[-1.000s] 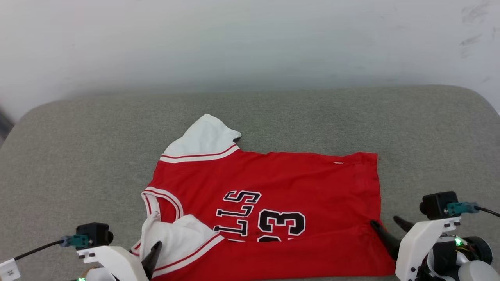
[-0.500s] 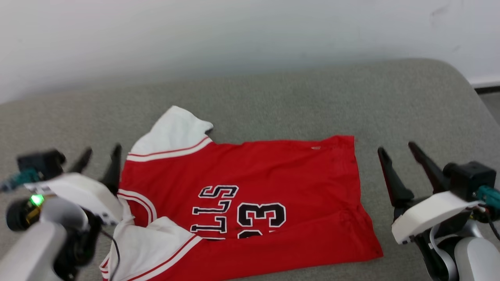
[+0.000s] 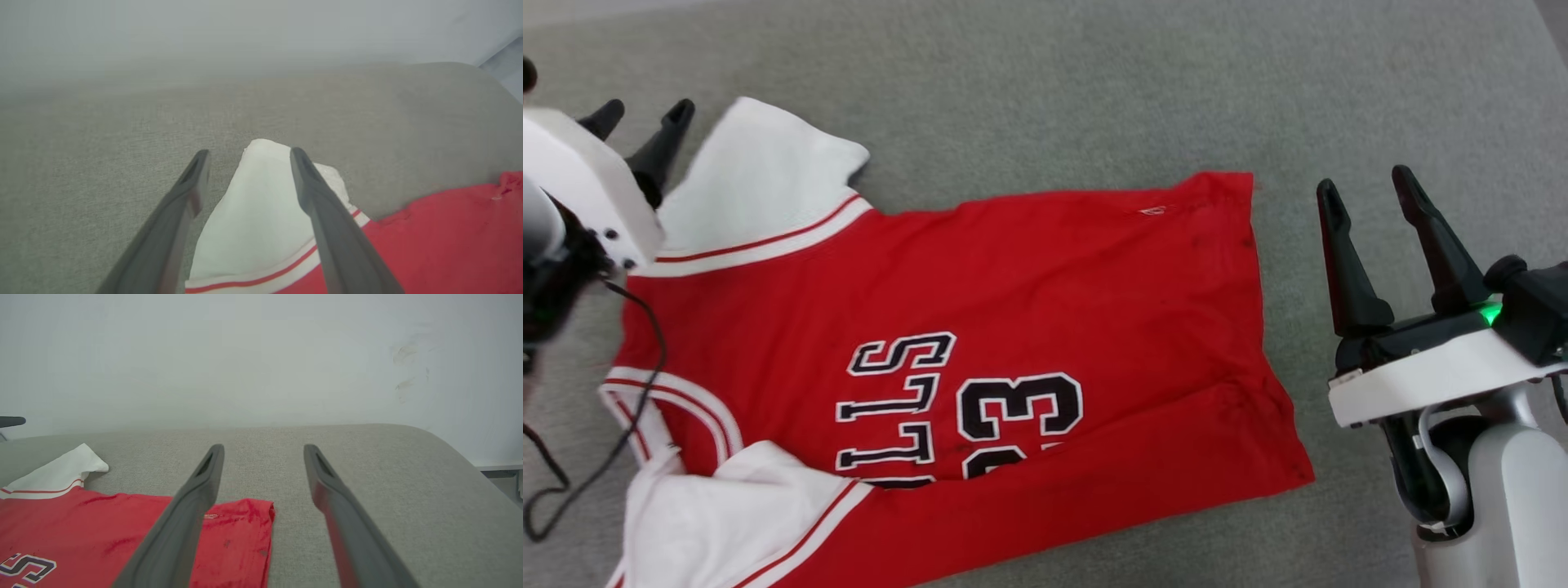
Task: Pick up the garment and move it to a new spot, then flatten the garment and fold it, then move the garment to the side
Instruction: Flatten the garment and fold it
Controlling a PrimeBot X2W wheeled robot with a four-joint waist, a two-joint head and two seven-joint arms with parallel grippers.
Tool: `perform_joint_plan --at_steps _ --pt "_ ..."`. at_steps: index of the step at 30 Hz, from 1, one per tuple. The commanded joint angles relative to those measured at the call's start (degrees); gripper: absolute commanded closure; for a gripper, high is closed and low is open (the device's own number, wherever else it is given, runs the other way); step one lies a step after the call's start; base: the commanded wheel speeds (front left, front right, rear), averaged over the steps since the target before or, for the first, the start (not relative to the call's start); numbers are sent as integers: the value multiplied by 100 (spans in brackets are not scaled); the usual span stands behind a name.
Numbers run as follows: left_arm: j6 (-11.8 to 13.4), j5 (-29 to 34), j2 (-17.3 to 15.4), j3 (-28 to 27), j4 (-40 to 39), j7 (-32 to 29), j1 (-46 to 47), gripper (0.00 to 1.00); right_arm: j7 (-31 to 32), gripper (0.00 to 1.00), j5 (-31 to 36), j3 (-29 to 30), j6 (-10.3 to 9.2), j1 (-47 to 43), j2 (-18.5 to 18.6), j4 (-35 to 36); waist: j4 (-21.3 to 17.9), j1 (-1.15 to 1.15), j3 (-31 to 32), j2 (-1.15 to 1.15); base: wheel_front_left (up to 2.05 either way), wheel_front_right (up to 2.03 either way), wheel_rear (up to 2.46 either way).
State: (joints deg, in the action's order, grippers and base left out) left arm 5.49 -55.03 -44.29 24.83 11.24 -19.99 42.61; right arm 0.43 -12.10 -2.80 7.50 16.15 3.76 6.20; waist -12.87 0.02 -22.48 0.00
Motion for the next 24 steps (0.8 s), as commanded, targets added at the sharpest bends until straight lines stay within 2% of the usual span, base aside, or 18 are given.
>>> perform_joint_plan --at_steps 1,2,3,4,8,16,17,18,19,20,21,24 --pt "-183 -101 -179 130 195 -623 389 0 -102 0 -64 -61 -2 127 -47 -44 -382 -2 -481 0 0 0 0" --pt "-183 -101 -179 130 195 -623 389 0 -102 0 -64 -61 -2 127 -47 -44 -382 -2 -481 0 0 0 0" --pt "-251 -108 -281 211 272 -948 536 0 -116 0 -74 -78 -2 138 -57 -75 -435 -2 -537 0 0 0 0" --pt "-353 -155 -447 349 395 -1564 822 0 -189 0 -129 -135 -3 175 -72 -111 -538 -2 -640 0 0 0 0" --pt "-437 -209 -639 524 557 -2459 1263 0 -292 0 -210 -180 -3 173 -92 -212 -709 -2 -849 0 0 0 0" --pt "-314 -391 -620 775 991 -3586 1581 0 -414 0 -476 -305 -2 246 -97 -425 -974 -2 -1188 0 0 0 0" --pt "-267 -448 -600 824 1064 -3759 1552 4 -416 0 -508 -313 -3 246 -96 -465 -997 -2 -1200 0 0 0 0" --pt "-212 -490 -571 881 1118 -3922 1500 39 -430 0 -510 -322 -3 257 -97 -494 -1010 -2 -1205 0 0 0 0" --pt "-164 -539 -538 933 1164 -4073 1441 58 -430 0 -527 -323 -3 262 -97 -528 -1020 -2 -1206 0 0 0 0" --pt "-113 -582 -503 962 1191 -4169 1389 73 -405 0 -551 -328 -2 267 -97 -557 -1030 -2 -1201 0 0 0 0" --pt "-84 -610 -471 976 1201 -4210 1353 100 -394 0 -562 -333 -3 280 -97 -569 -1038 -2 -1199 0 0 0 0" --pt "-61 -653 -354 959 1214 -4067 1224 100 -305 0 -648 -353 -2 299 -98 -617 -1018 -2 -1157 0 0 0 0"
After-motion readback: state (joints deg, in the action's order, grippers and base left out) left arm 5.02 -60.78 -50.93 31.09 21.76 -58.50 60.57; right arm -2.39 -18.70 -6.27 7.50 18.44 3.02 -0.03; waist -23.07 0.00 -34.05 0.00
